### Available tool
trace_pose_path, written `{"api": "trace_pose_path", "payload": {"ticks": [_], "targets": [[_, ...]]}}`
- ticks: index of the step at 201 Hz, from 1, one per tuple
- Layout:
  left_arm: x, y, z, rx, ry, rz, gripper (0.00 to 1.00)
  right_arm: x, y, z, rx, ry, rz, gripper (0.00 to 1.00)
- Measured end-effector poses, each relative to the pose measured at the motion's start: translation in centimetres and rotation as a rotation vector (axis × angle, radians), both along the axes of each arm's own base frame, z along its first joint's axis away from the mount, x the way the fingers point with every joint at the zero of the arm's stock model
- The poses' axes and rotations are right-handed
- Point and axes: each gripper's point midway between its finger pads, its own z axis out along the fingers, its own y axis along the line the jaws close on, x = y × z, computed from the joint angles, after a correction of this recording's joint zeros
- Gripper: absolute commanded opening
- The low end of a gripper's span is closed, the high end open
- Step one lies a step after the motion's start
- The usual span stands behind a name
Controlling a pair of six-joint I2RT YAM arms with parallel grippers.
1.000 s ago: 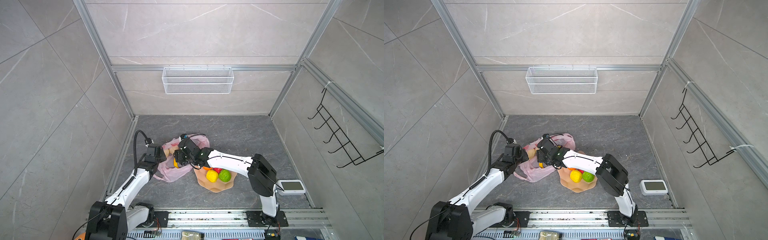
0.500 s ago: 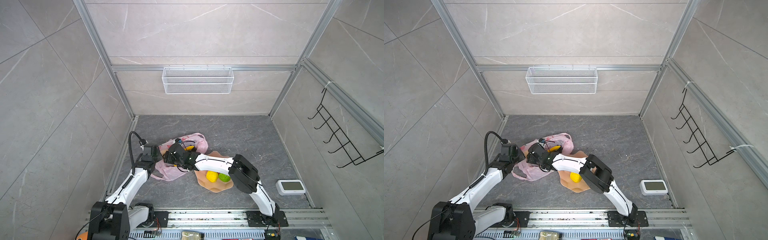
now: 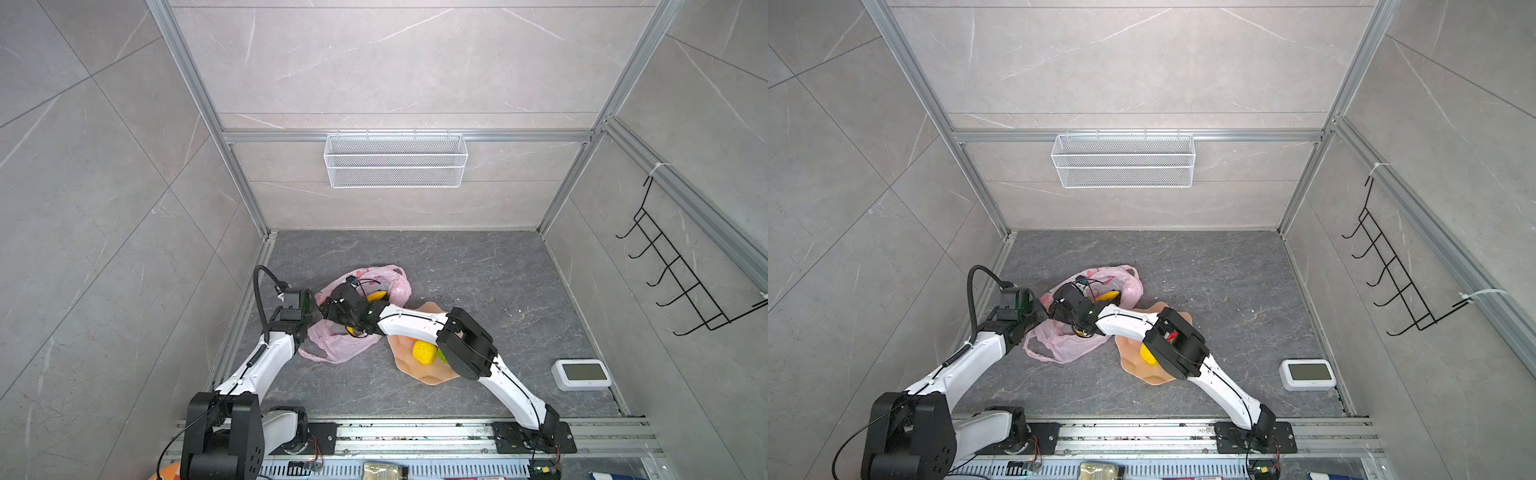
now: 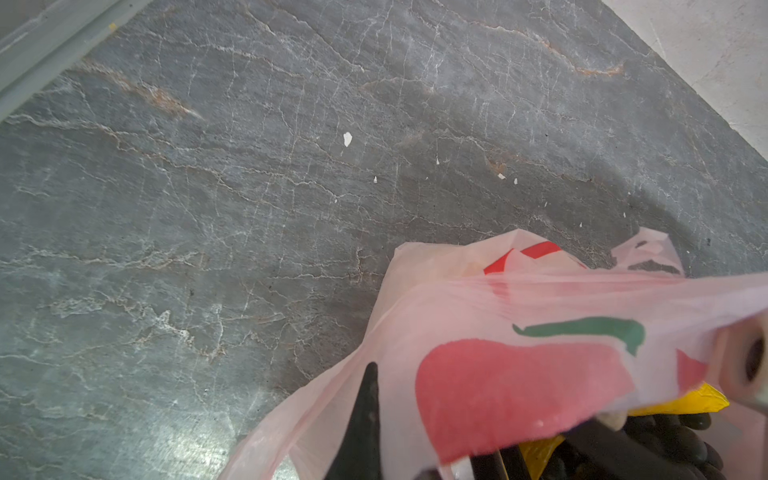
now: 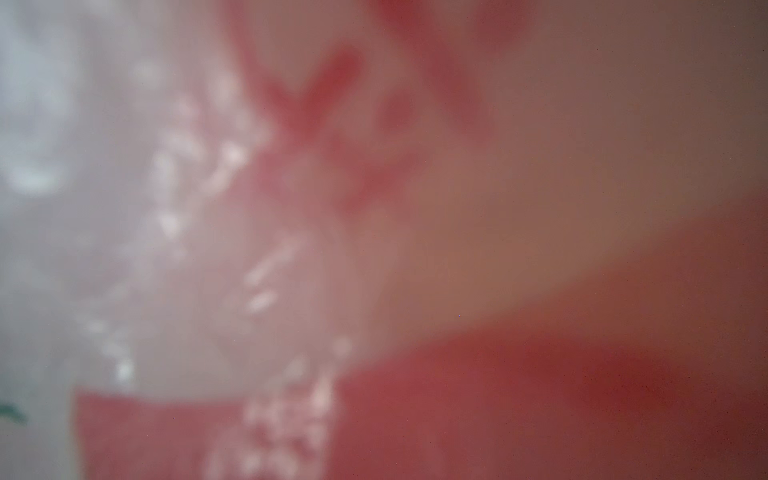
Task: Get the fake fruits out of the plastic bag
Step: 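Reach the right gripper down into the bag beside the banana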
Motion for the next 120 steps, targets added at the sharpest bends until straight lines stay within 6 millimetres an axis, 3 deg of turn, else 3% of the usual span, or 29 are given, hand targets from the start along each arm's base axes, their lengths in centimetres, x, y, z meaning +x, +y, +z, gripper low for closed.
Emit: {"api": "trace_pose_path", "payload": {"ticks": [70, 120], "targets": [[0.1, -0.2, -0.3, -0.026, -0.006, 0.003, 0.00, 2.0, 2.3, -0.8, -0.018, -0.001, -0.017, 0.75], [0.0, -0.2, -0.2, -0.027, -0.008, 0.004, 0.00, 2.6, 2.3, -0.7, -0.032, 0.005, -0.029, 0.64]]}}
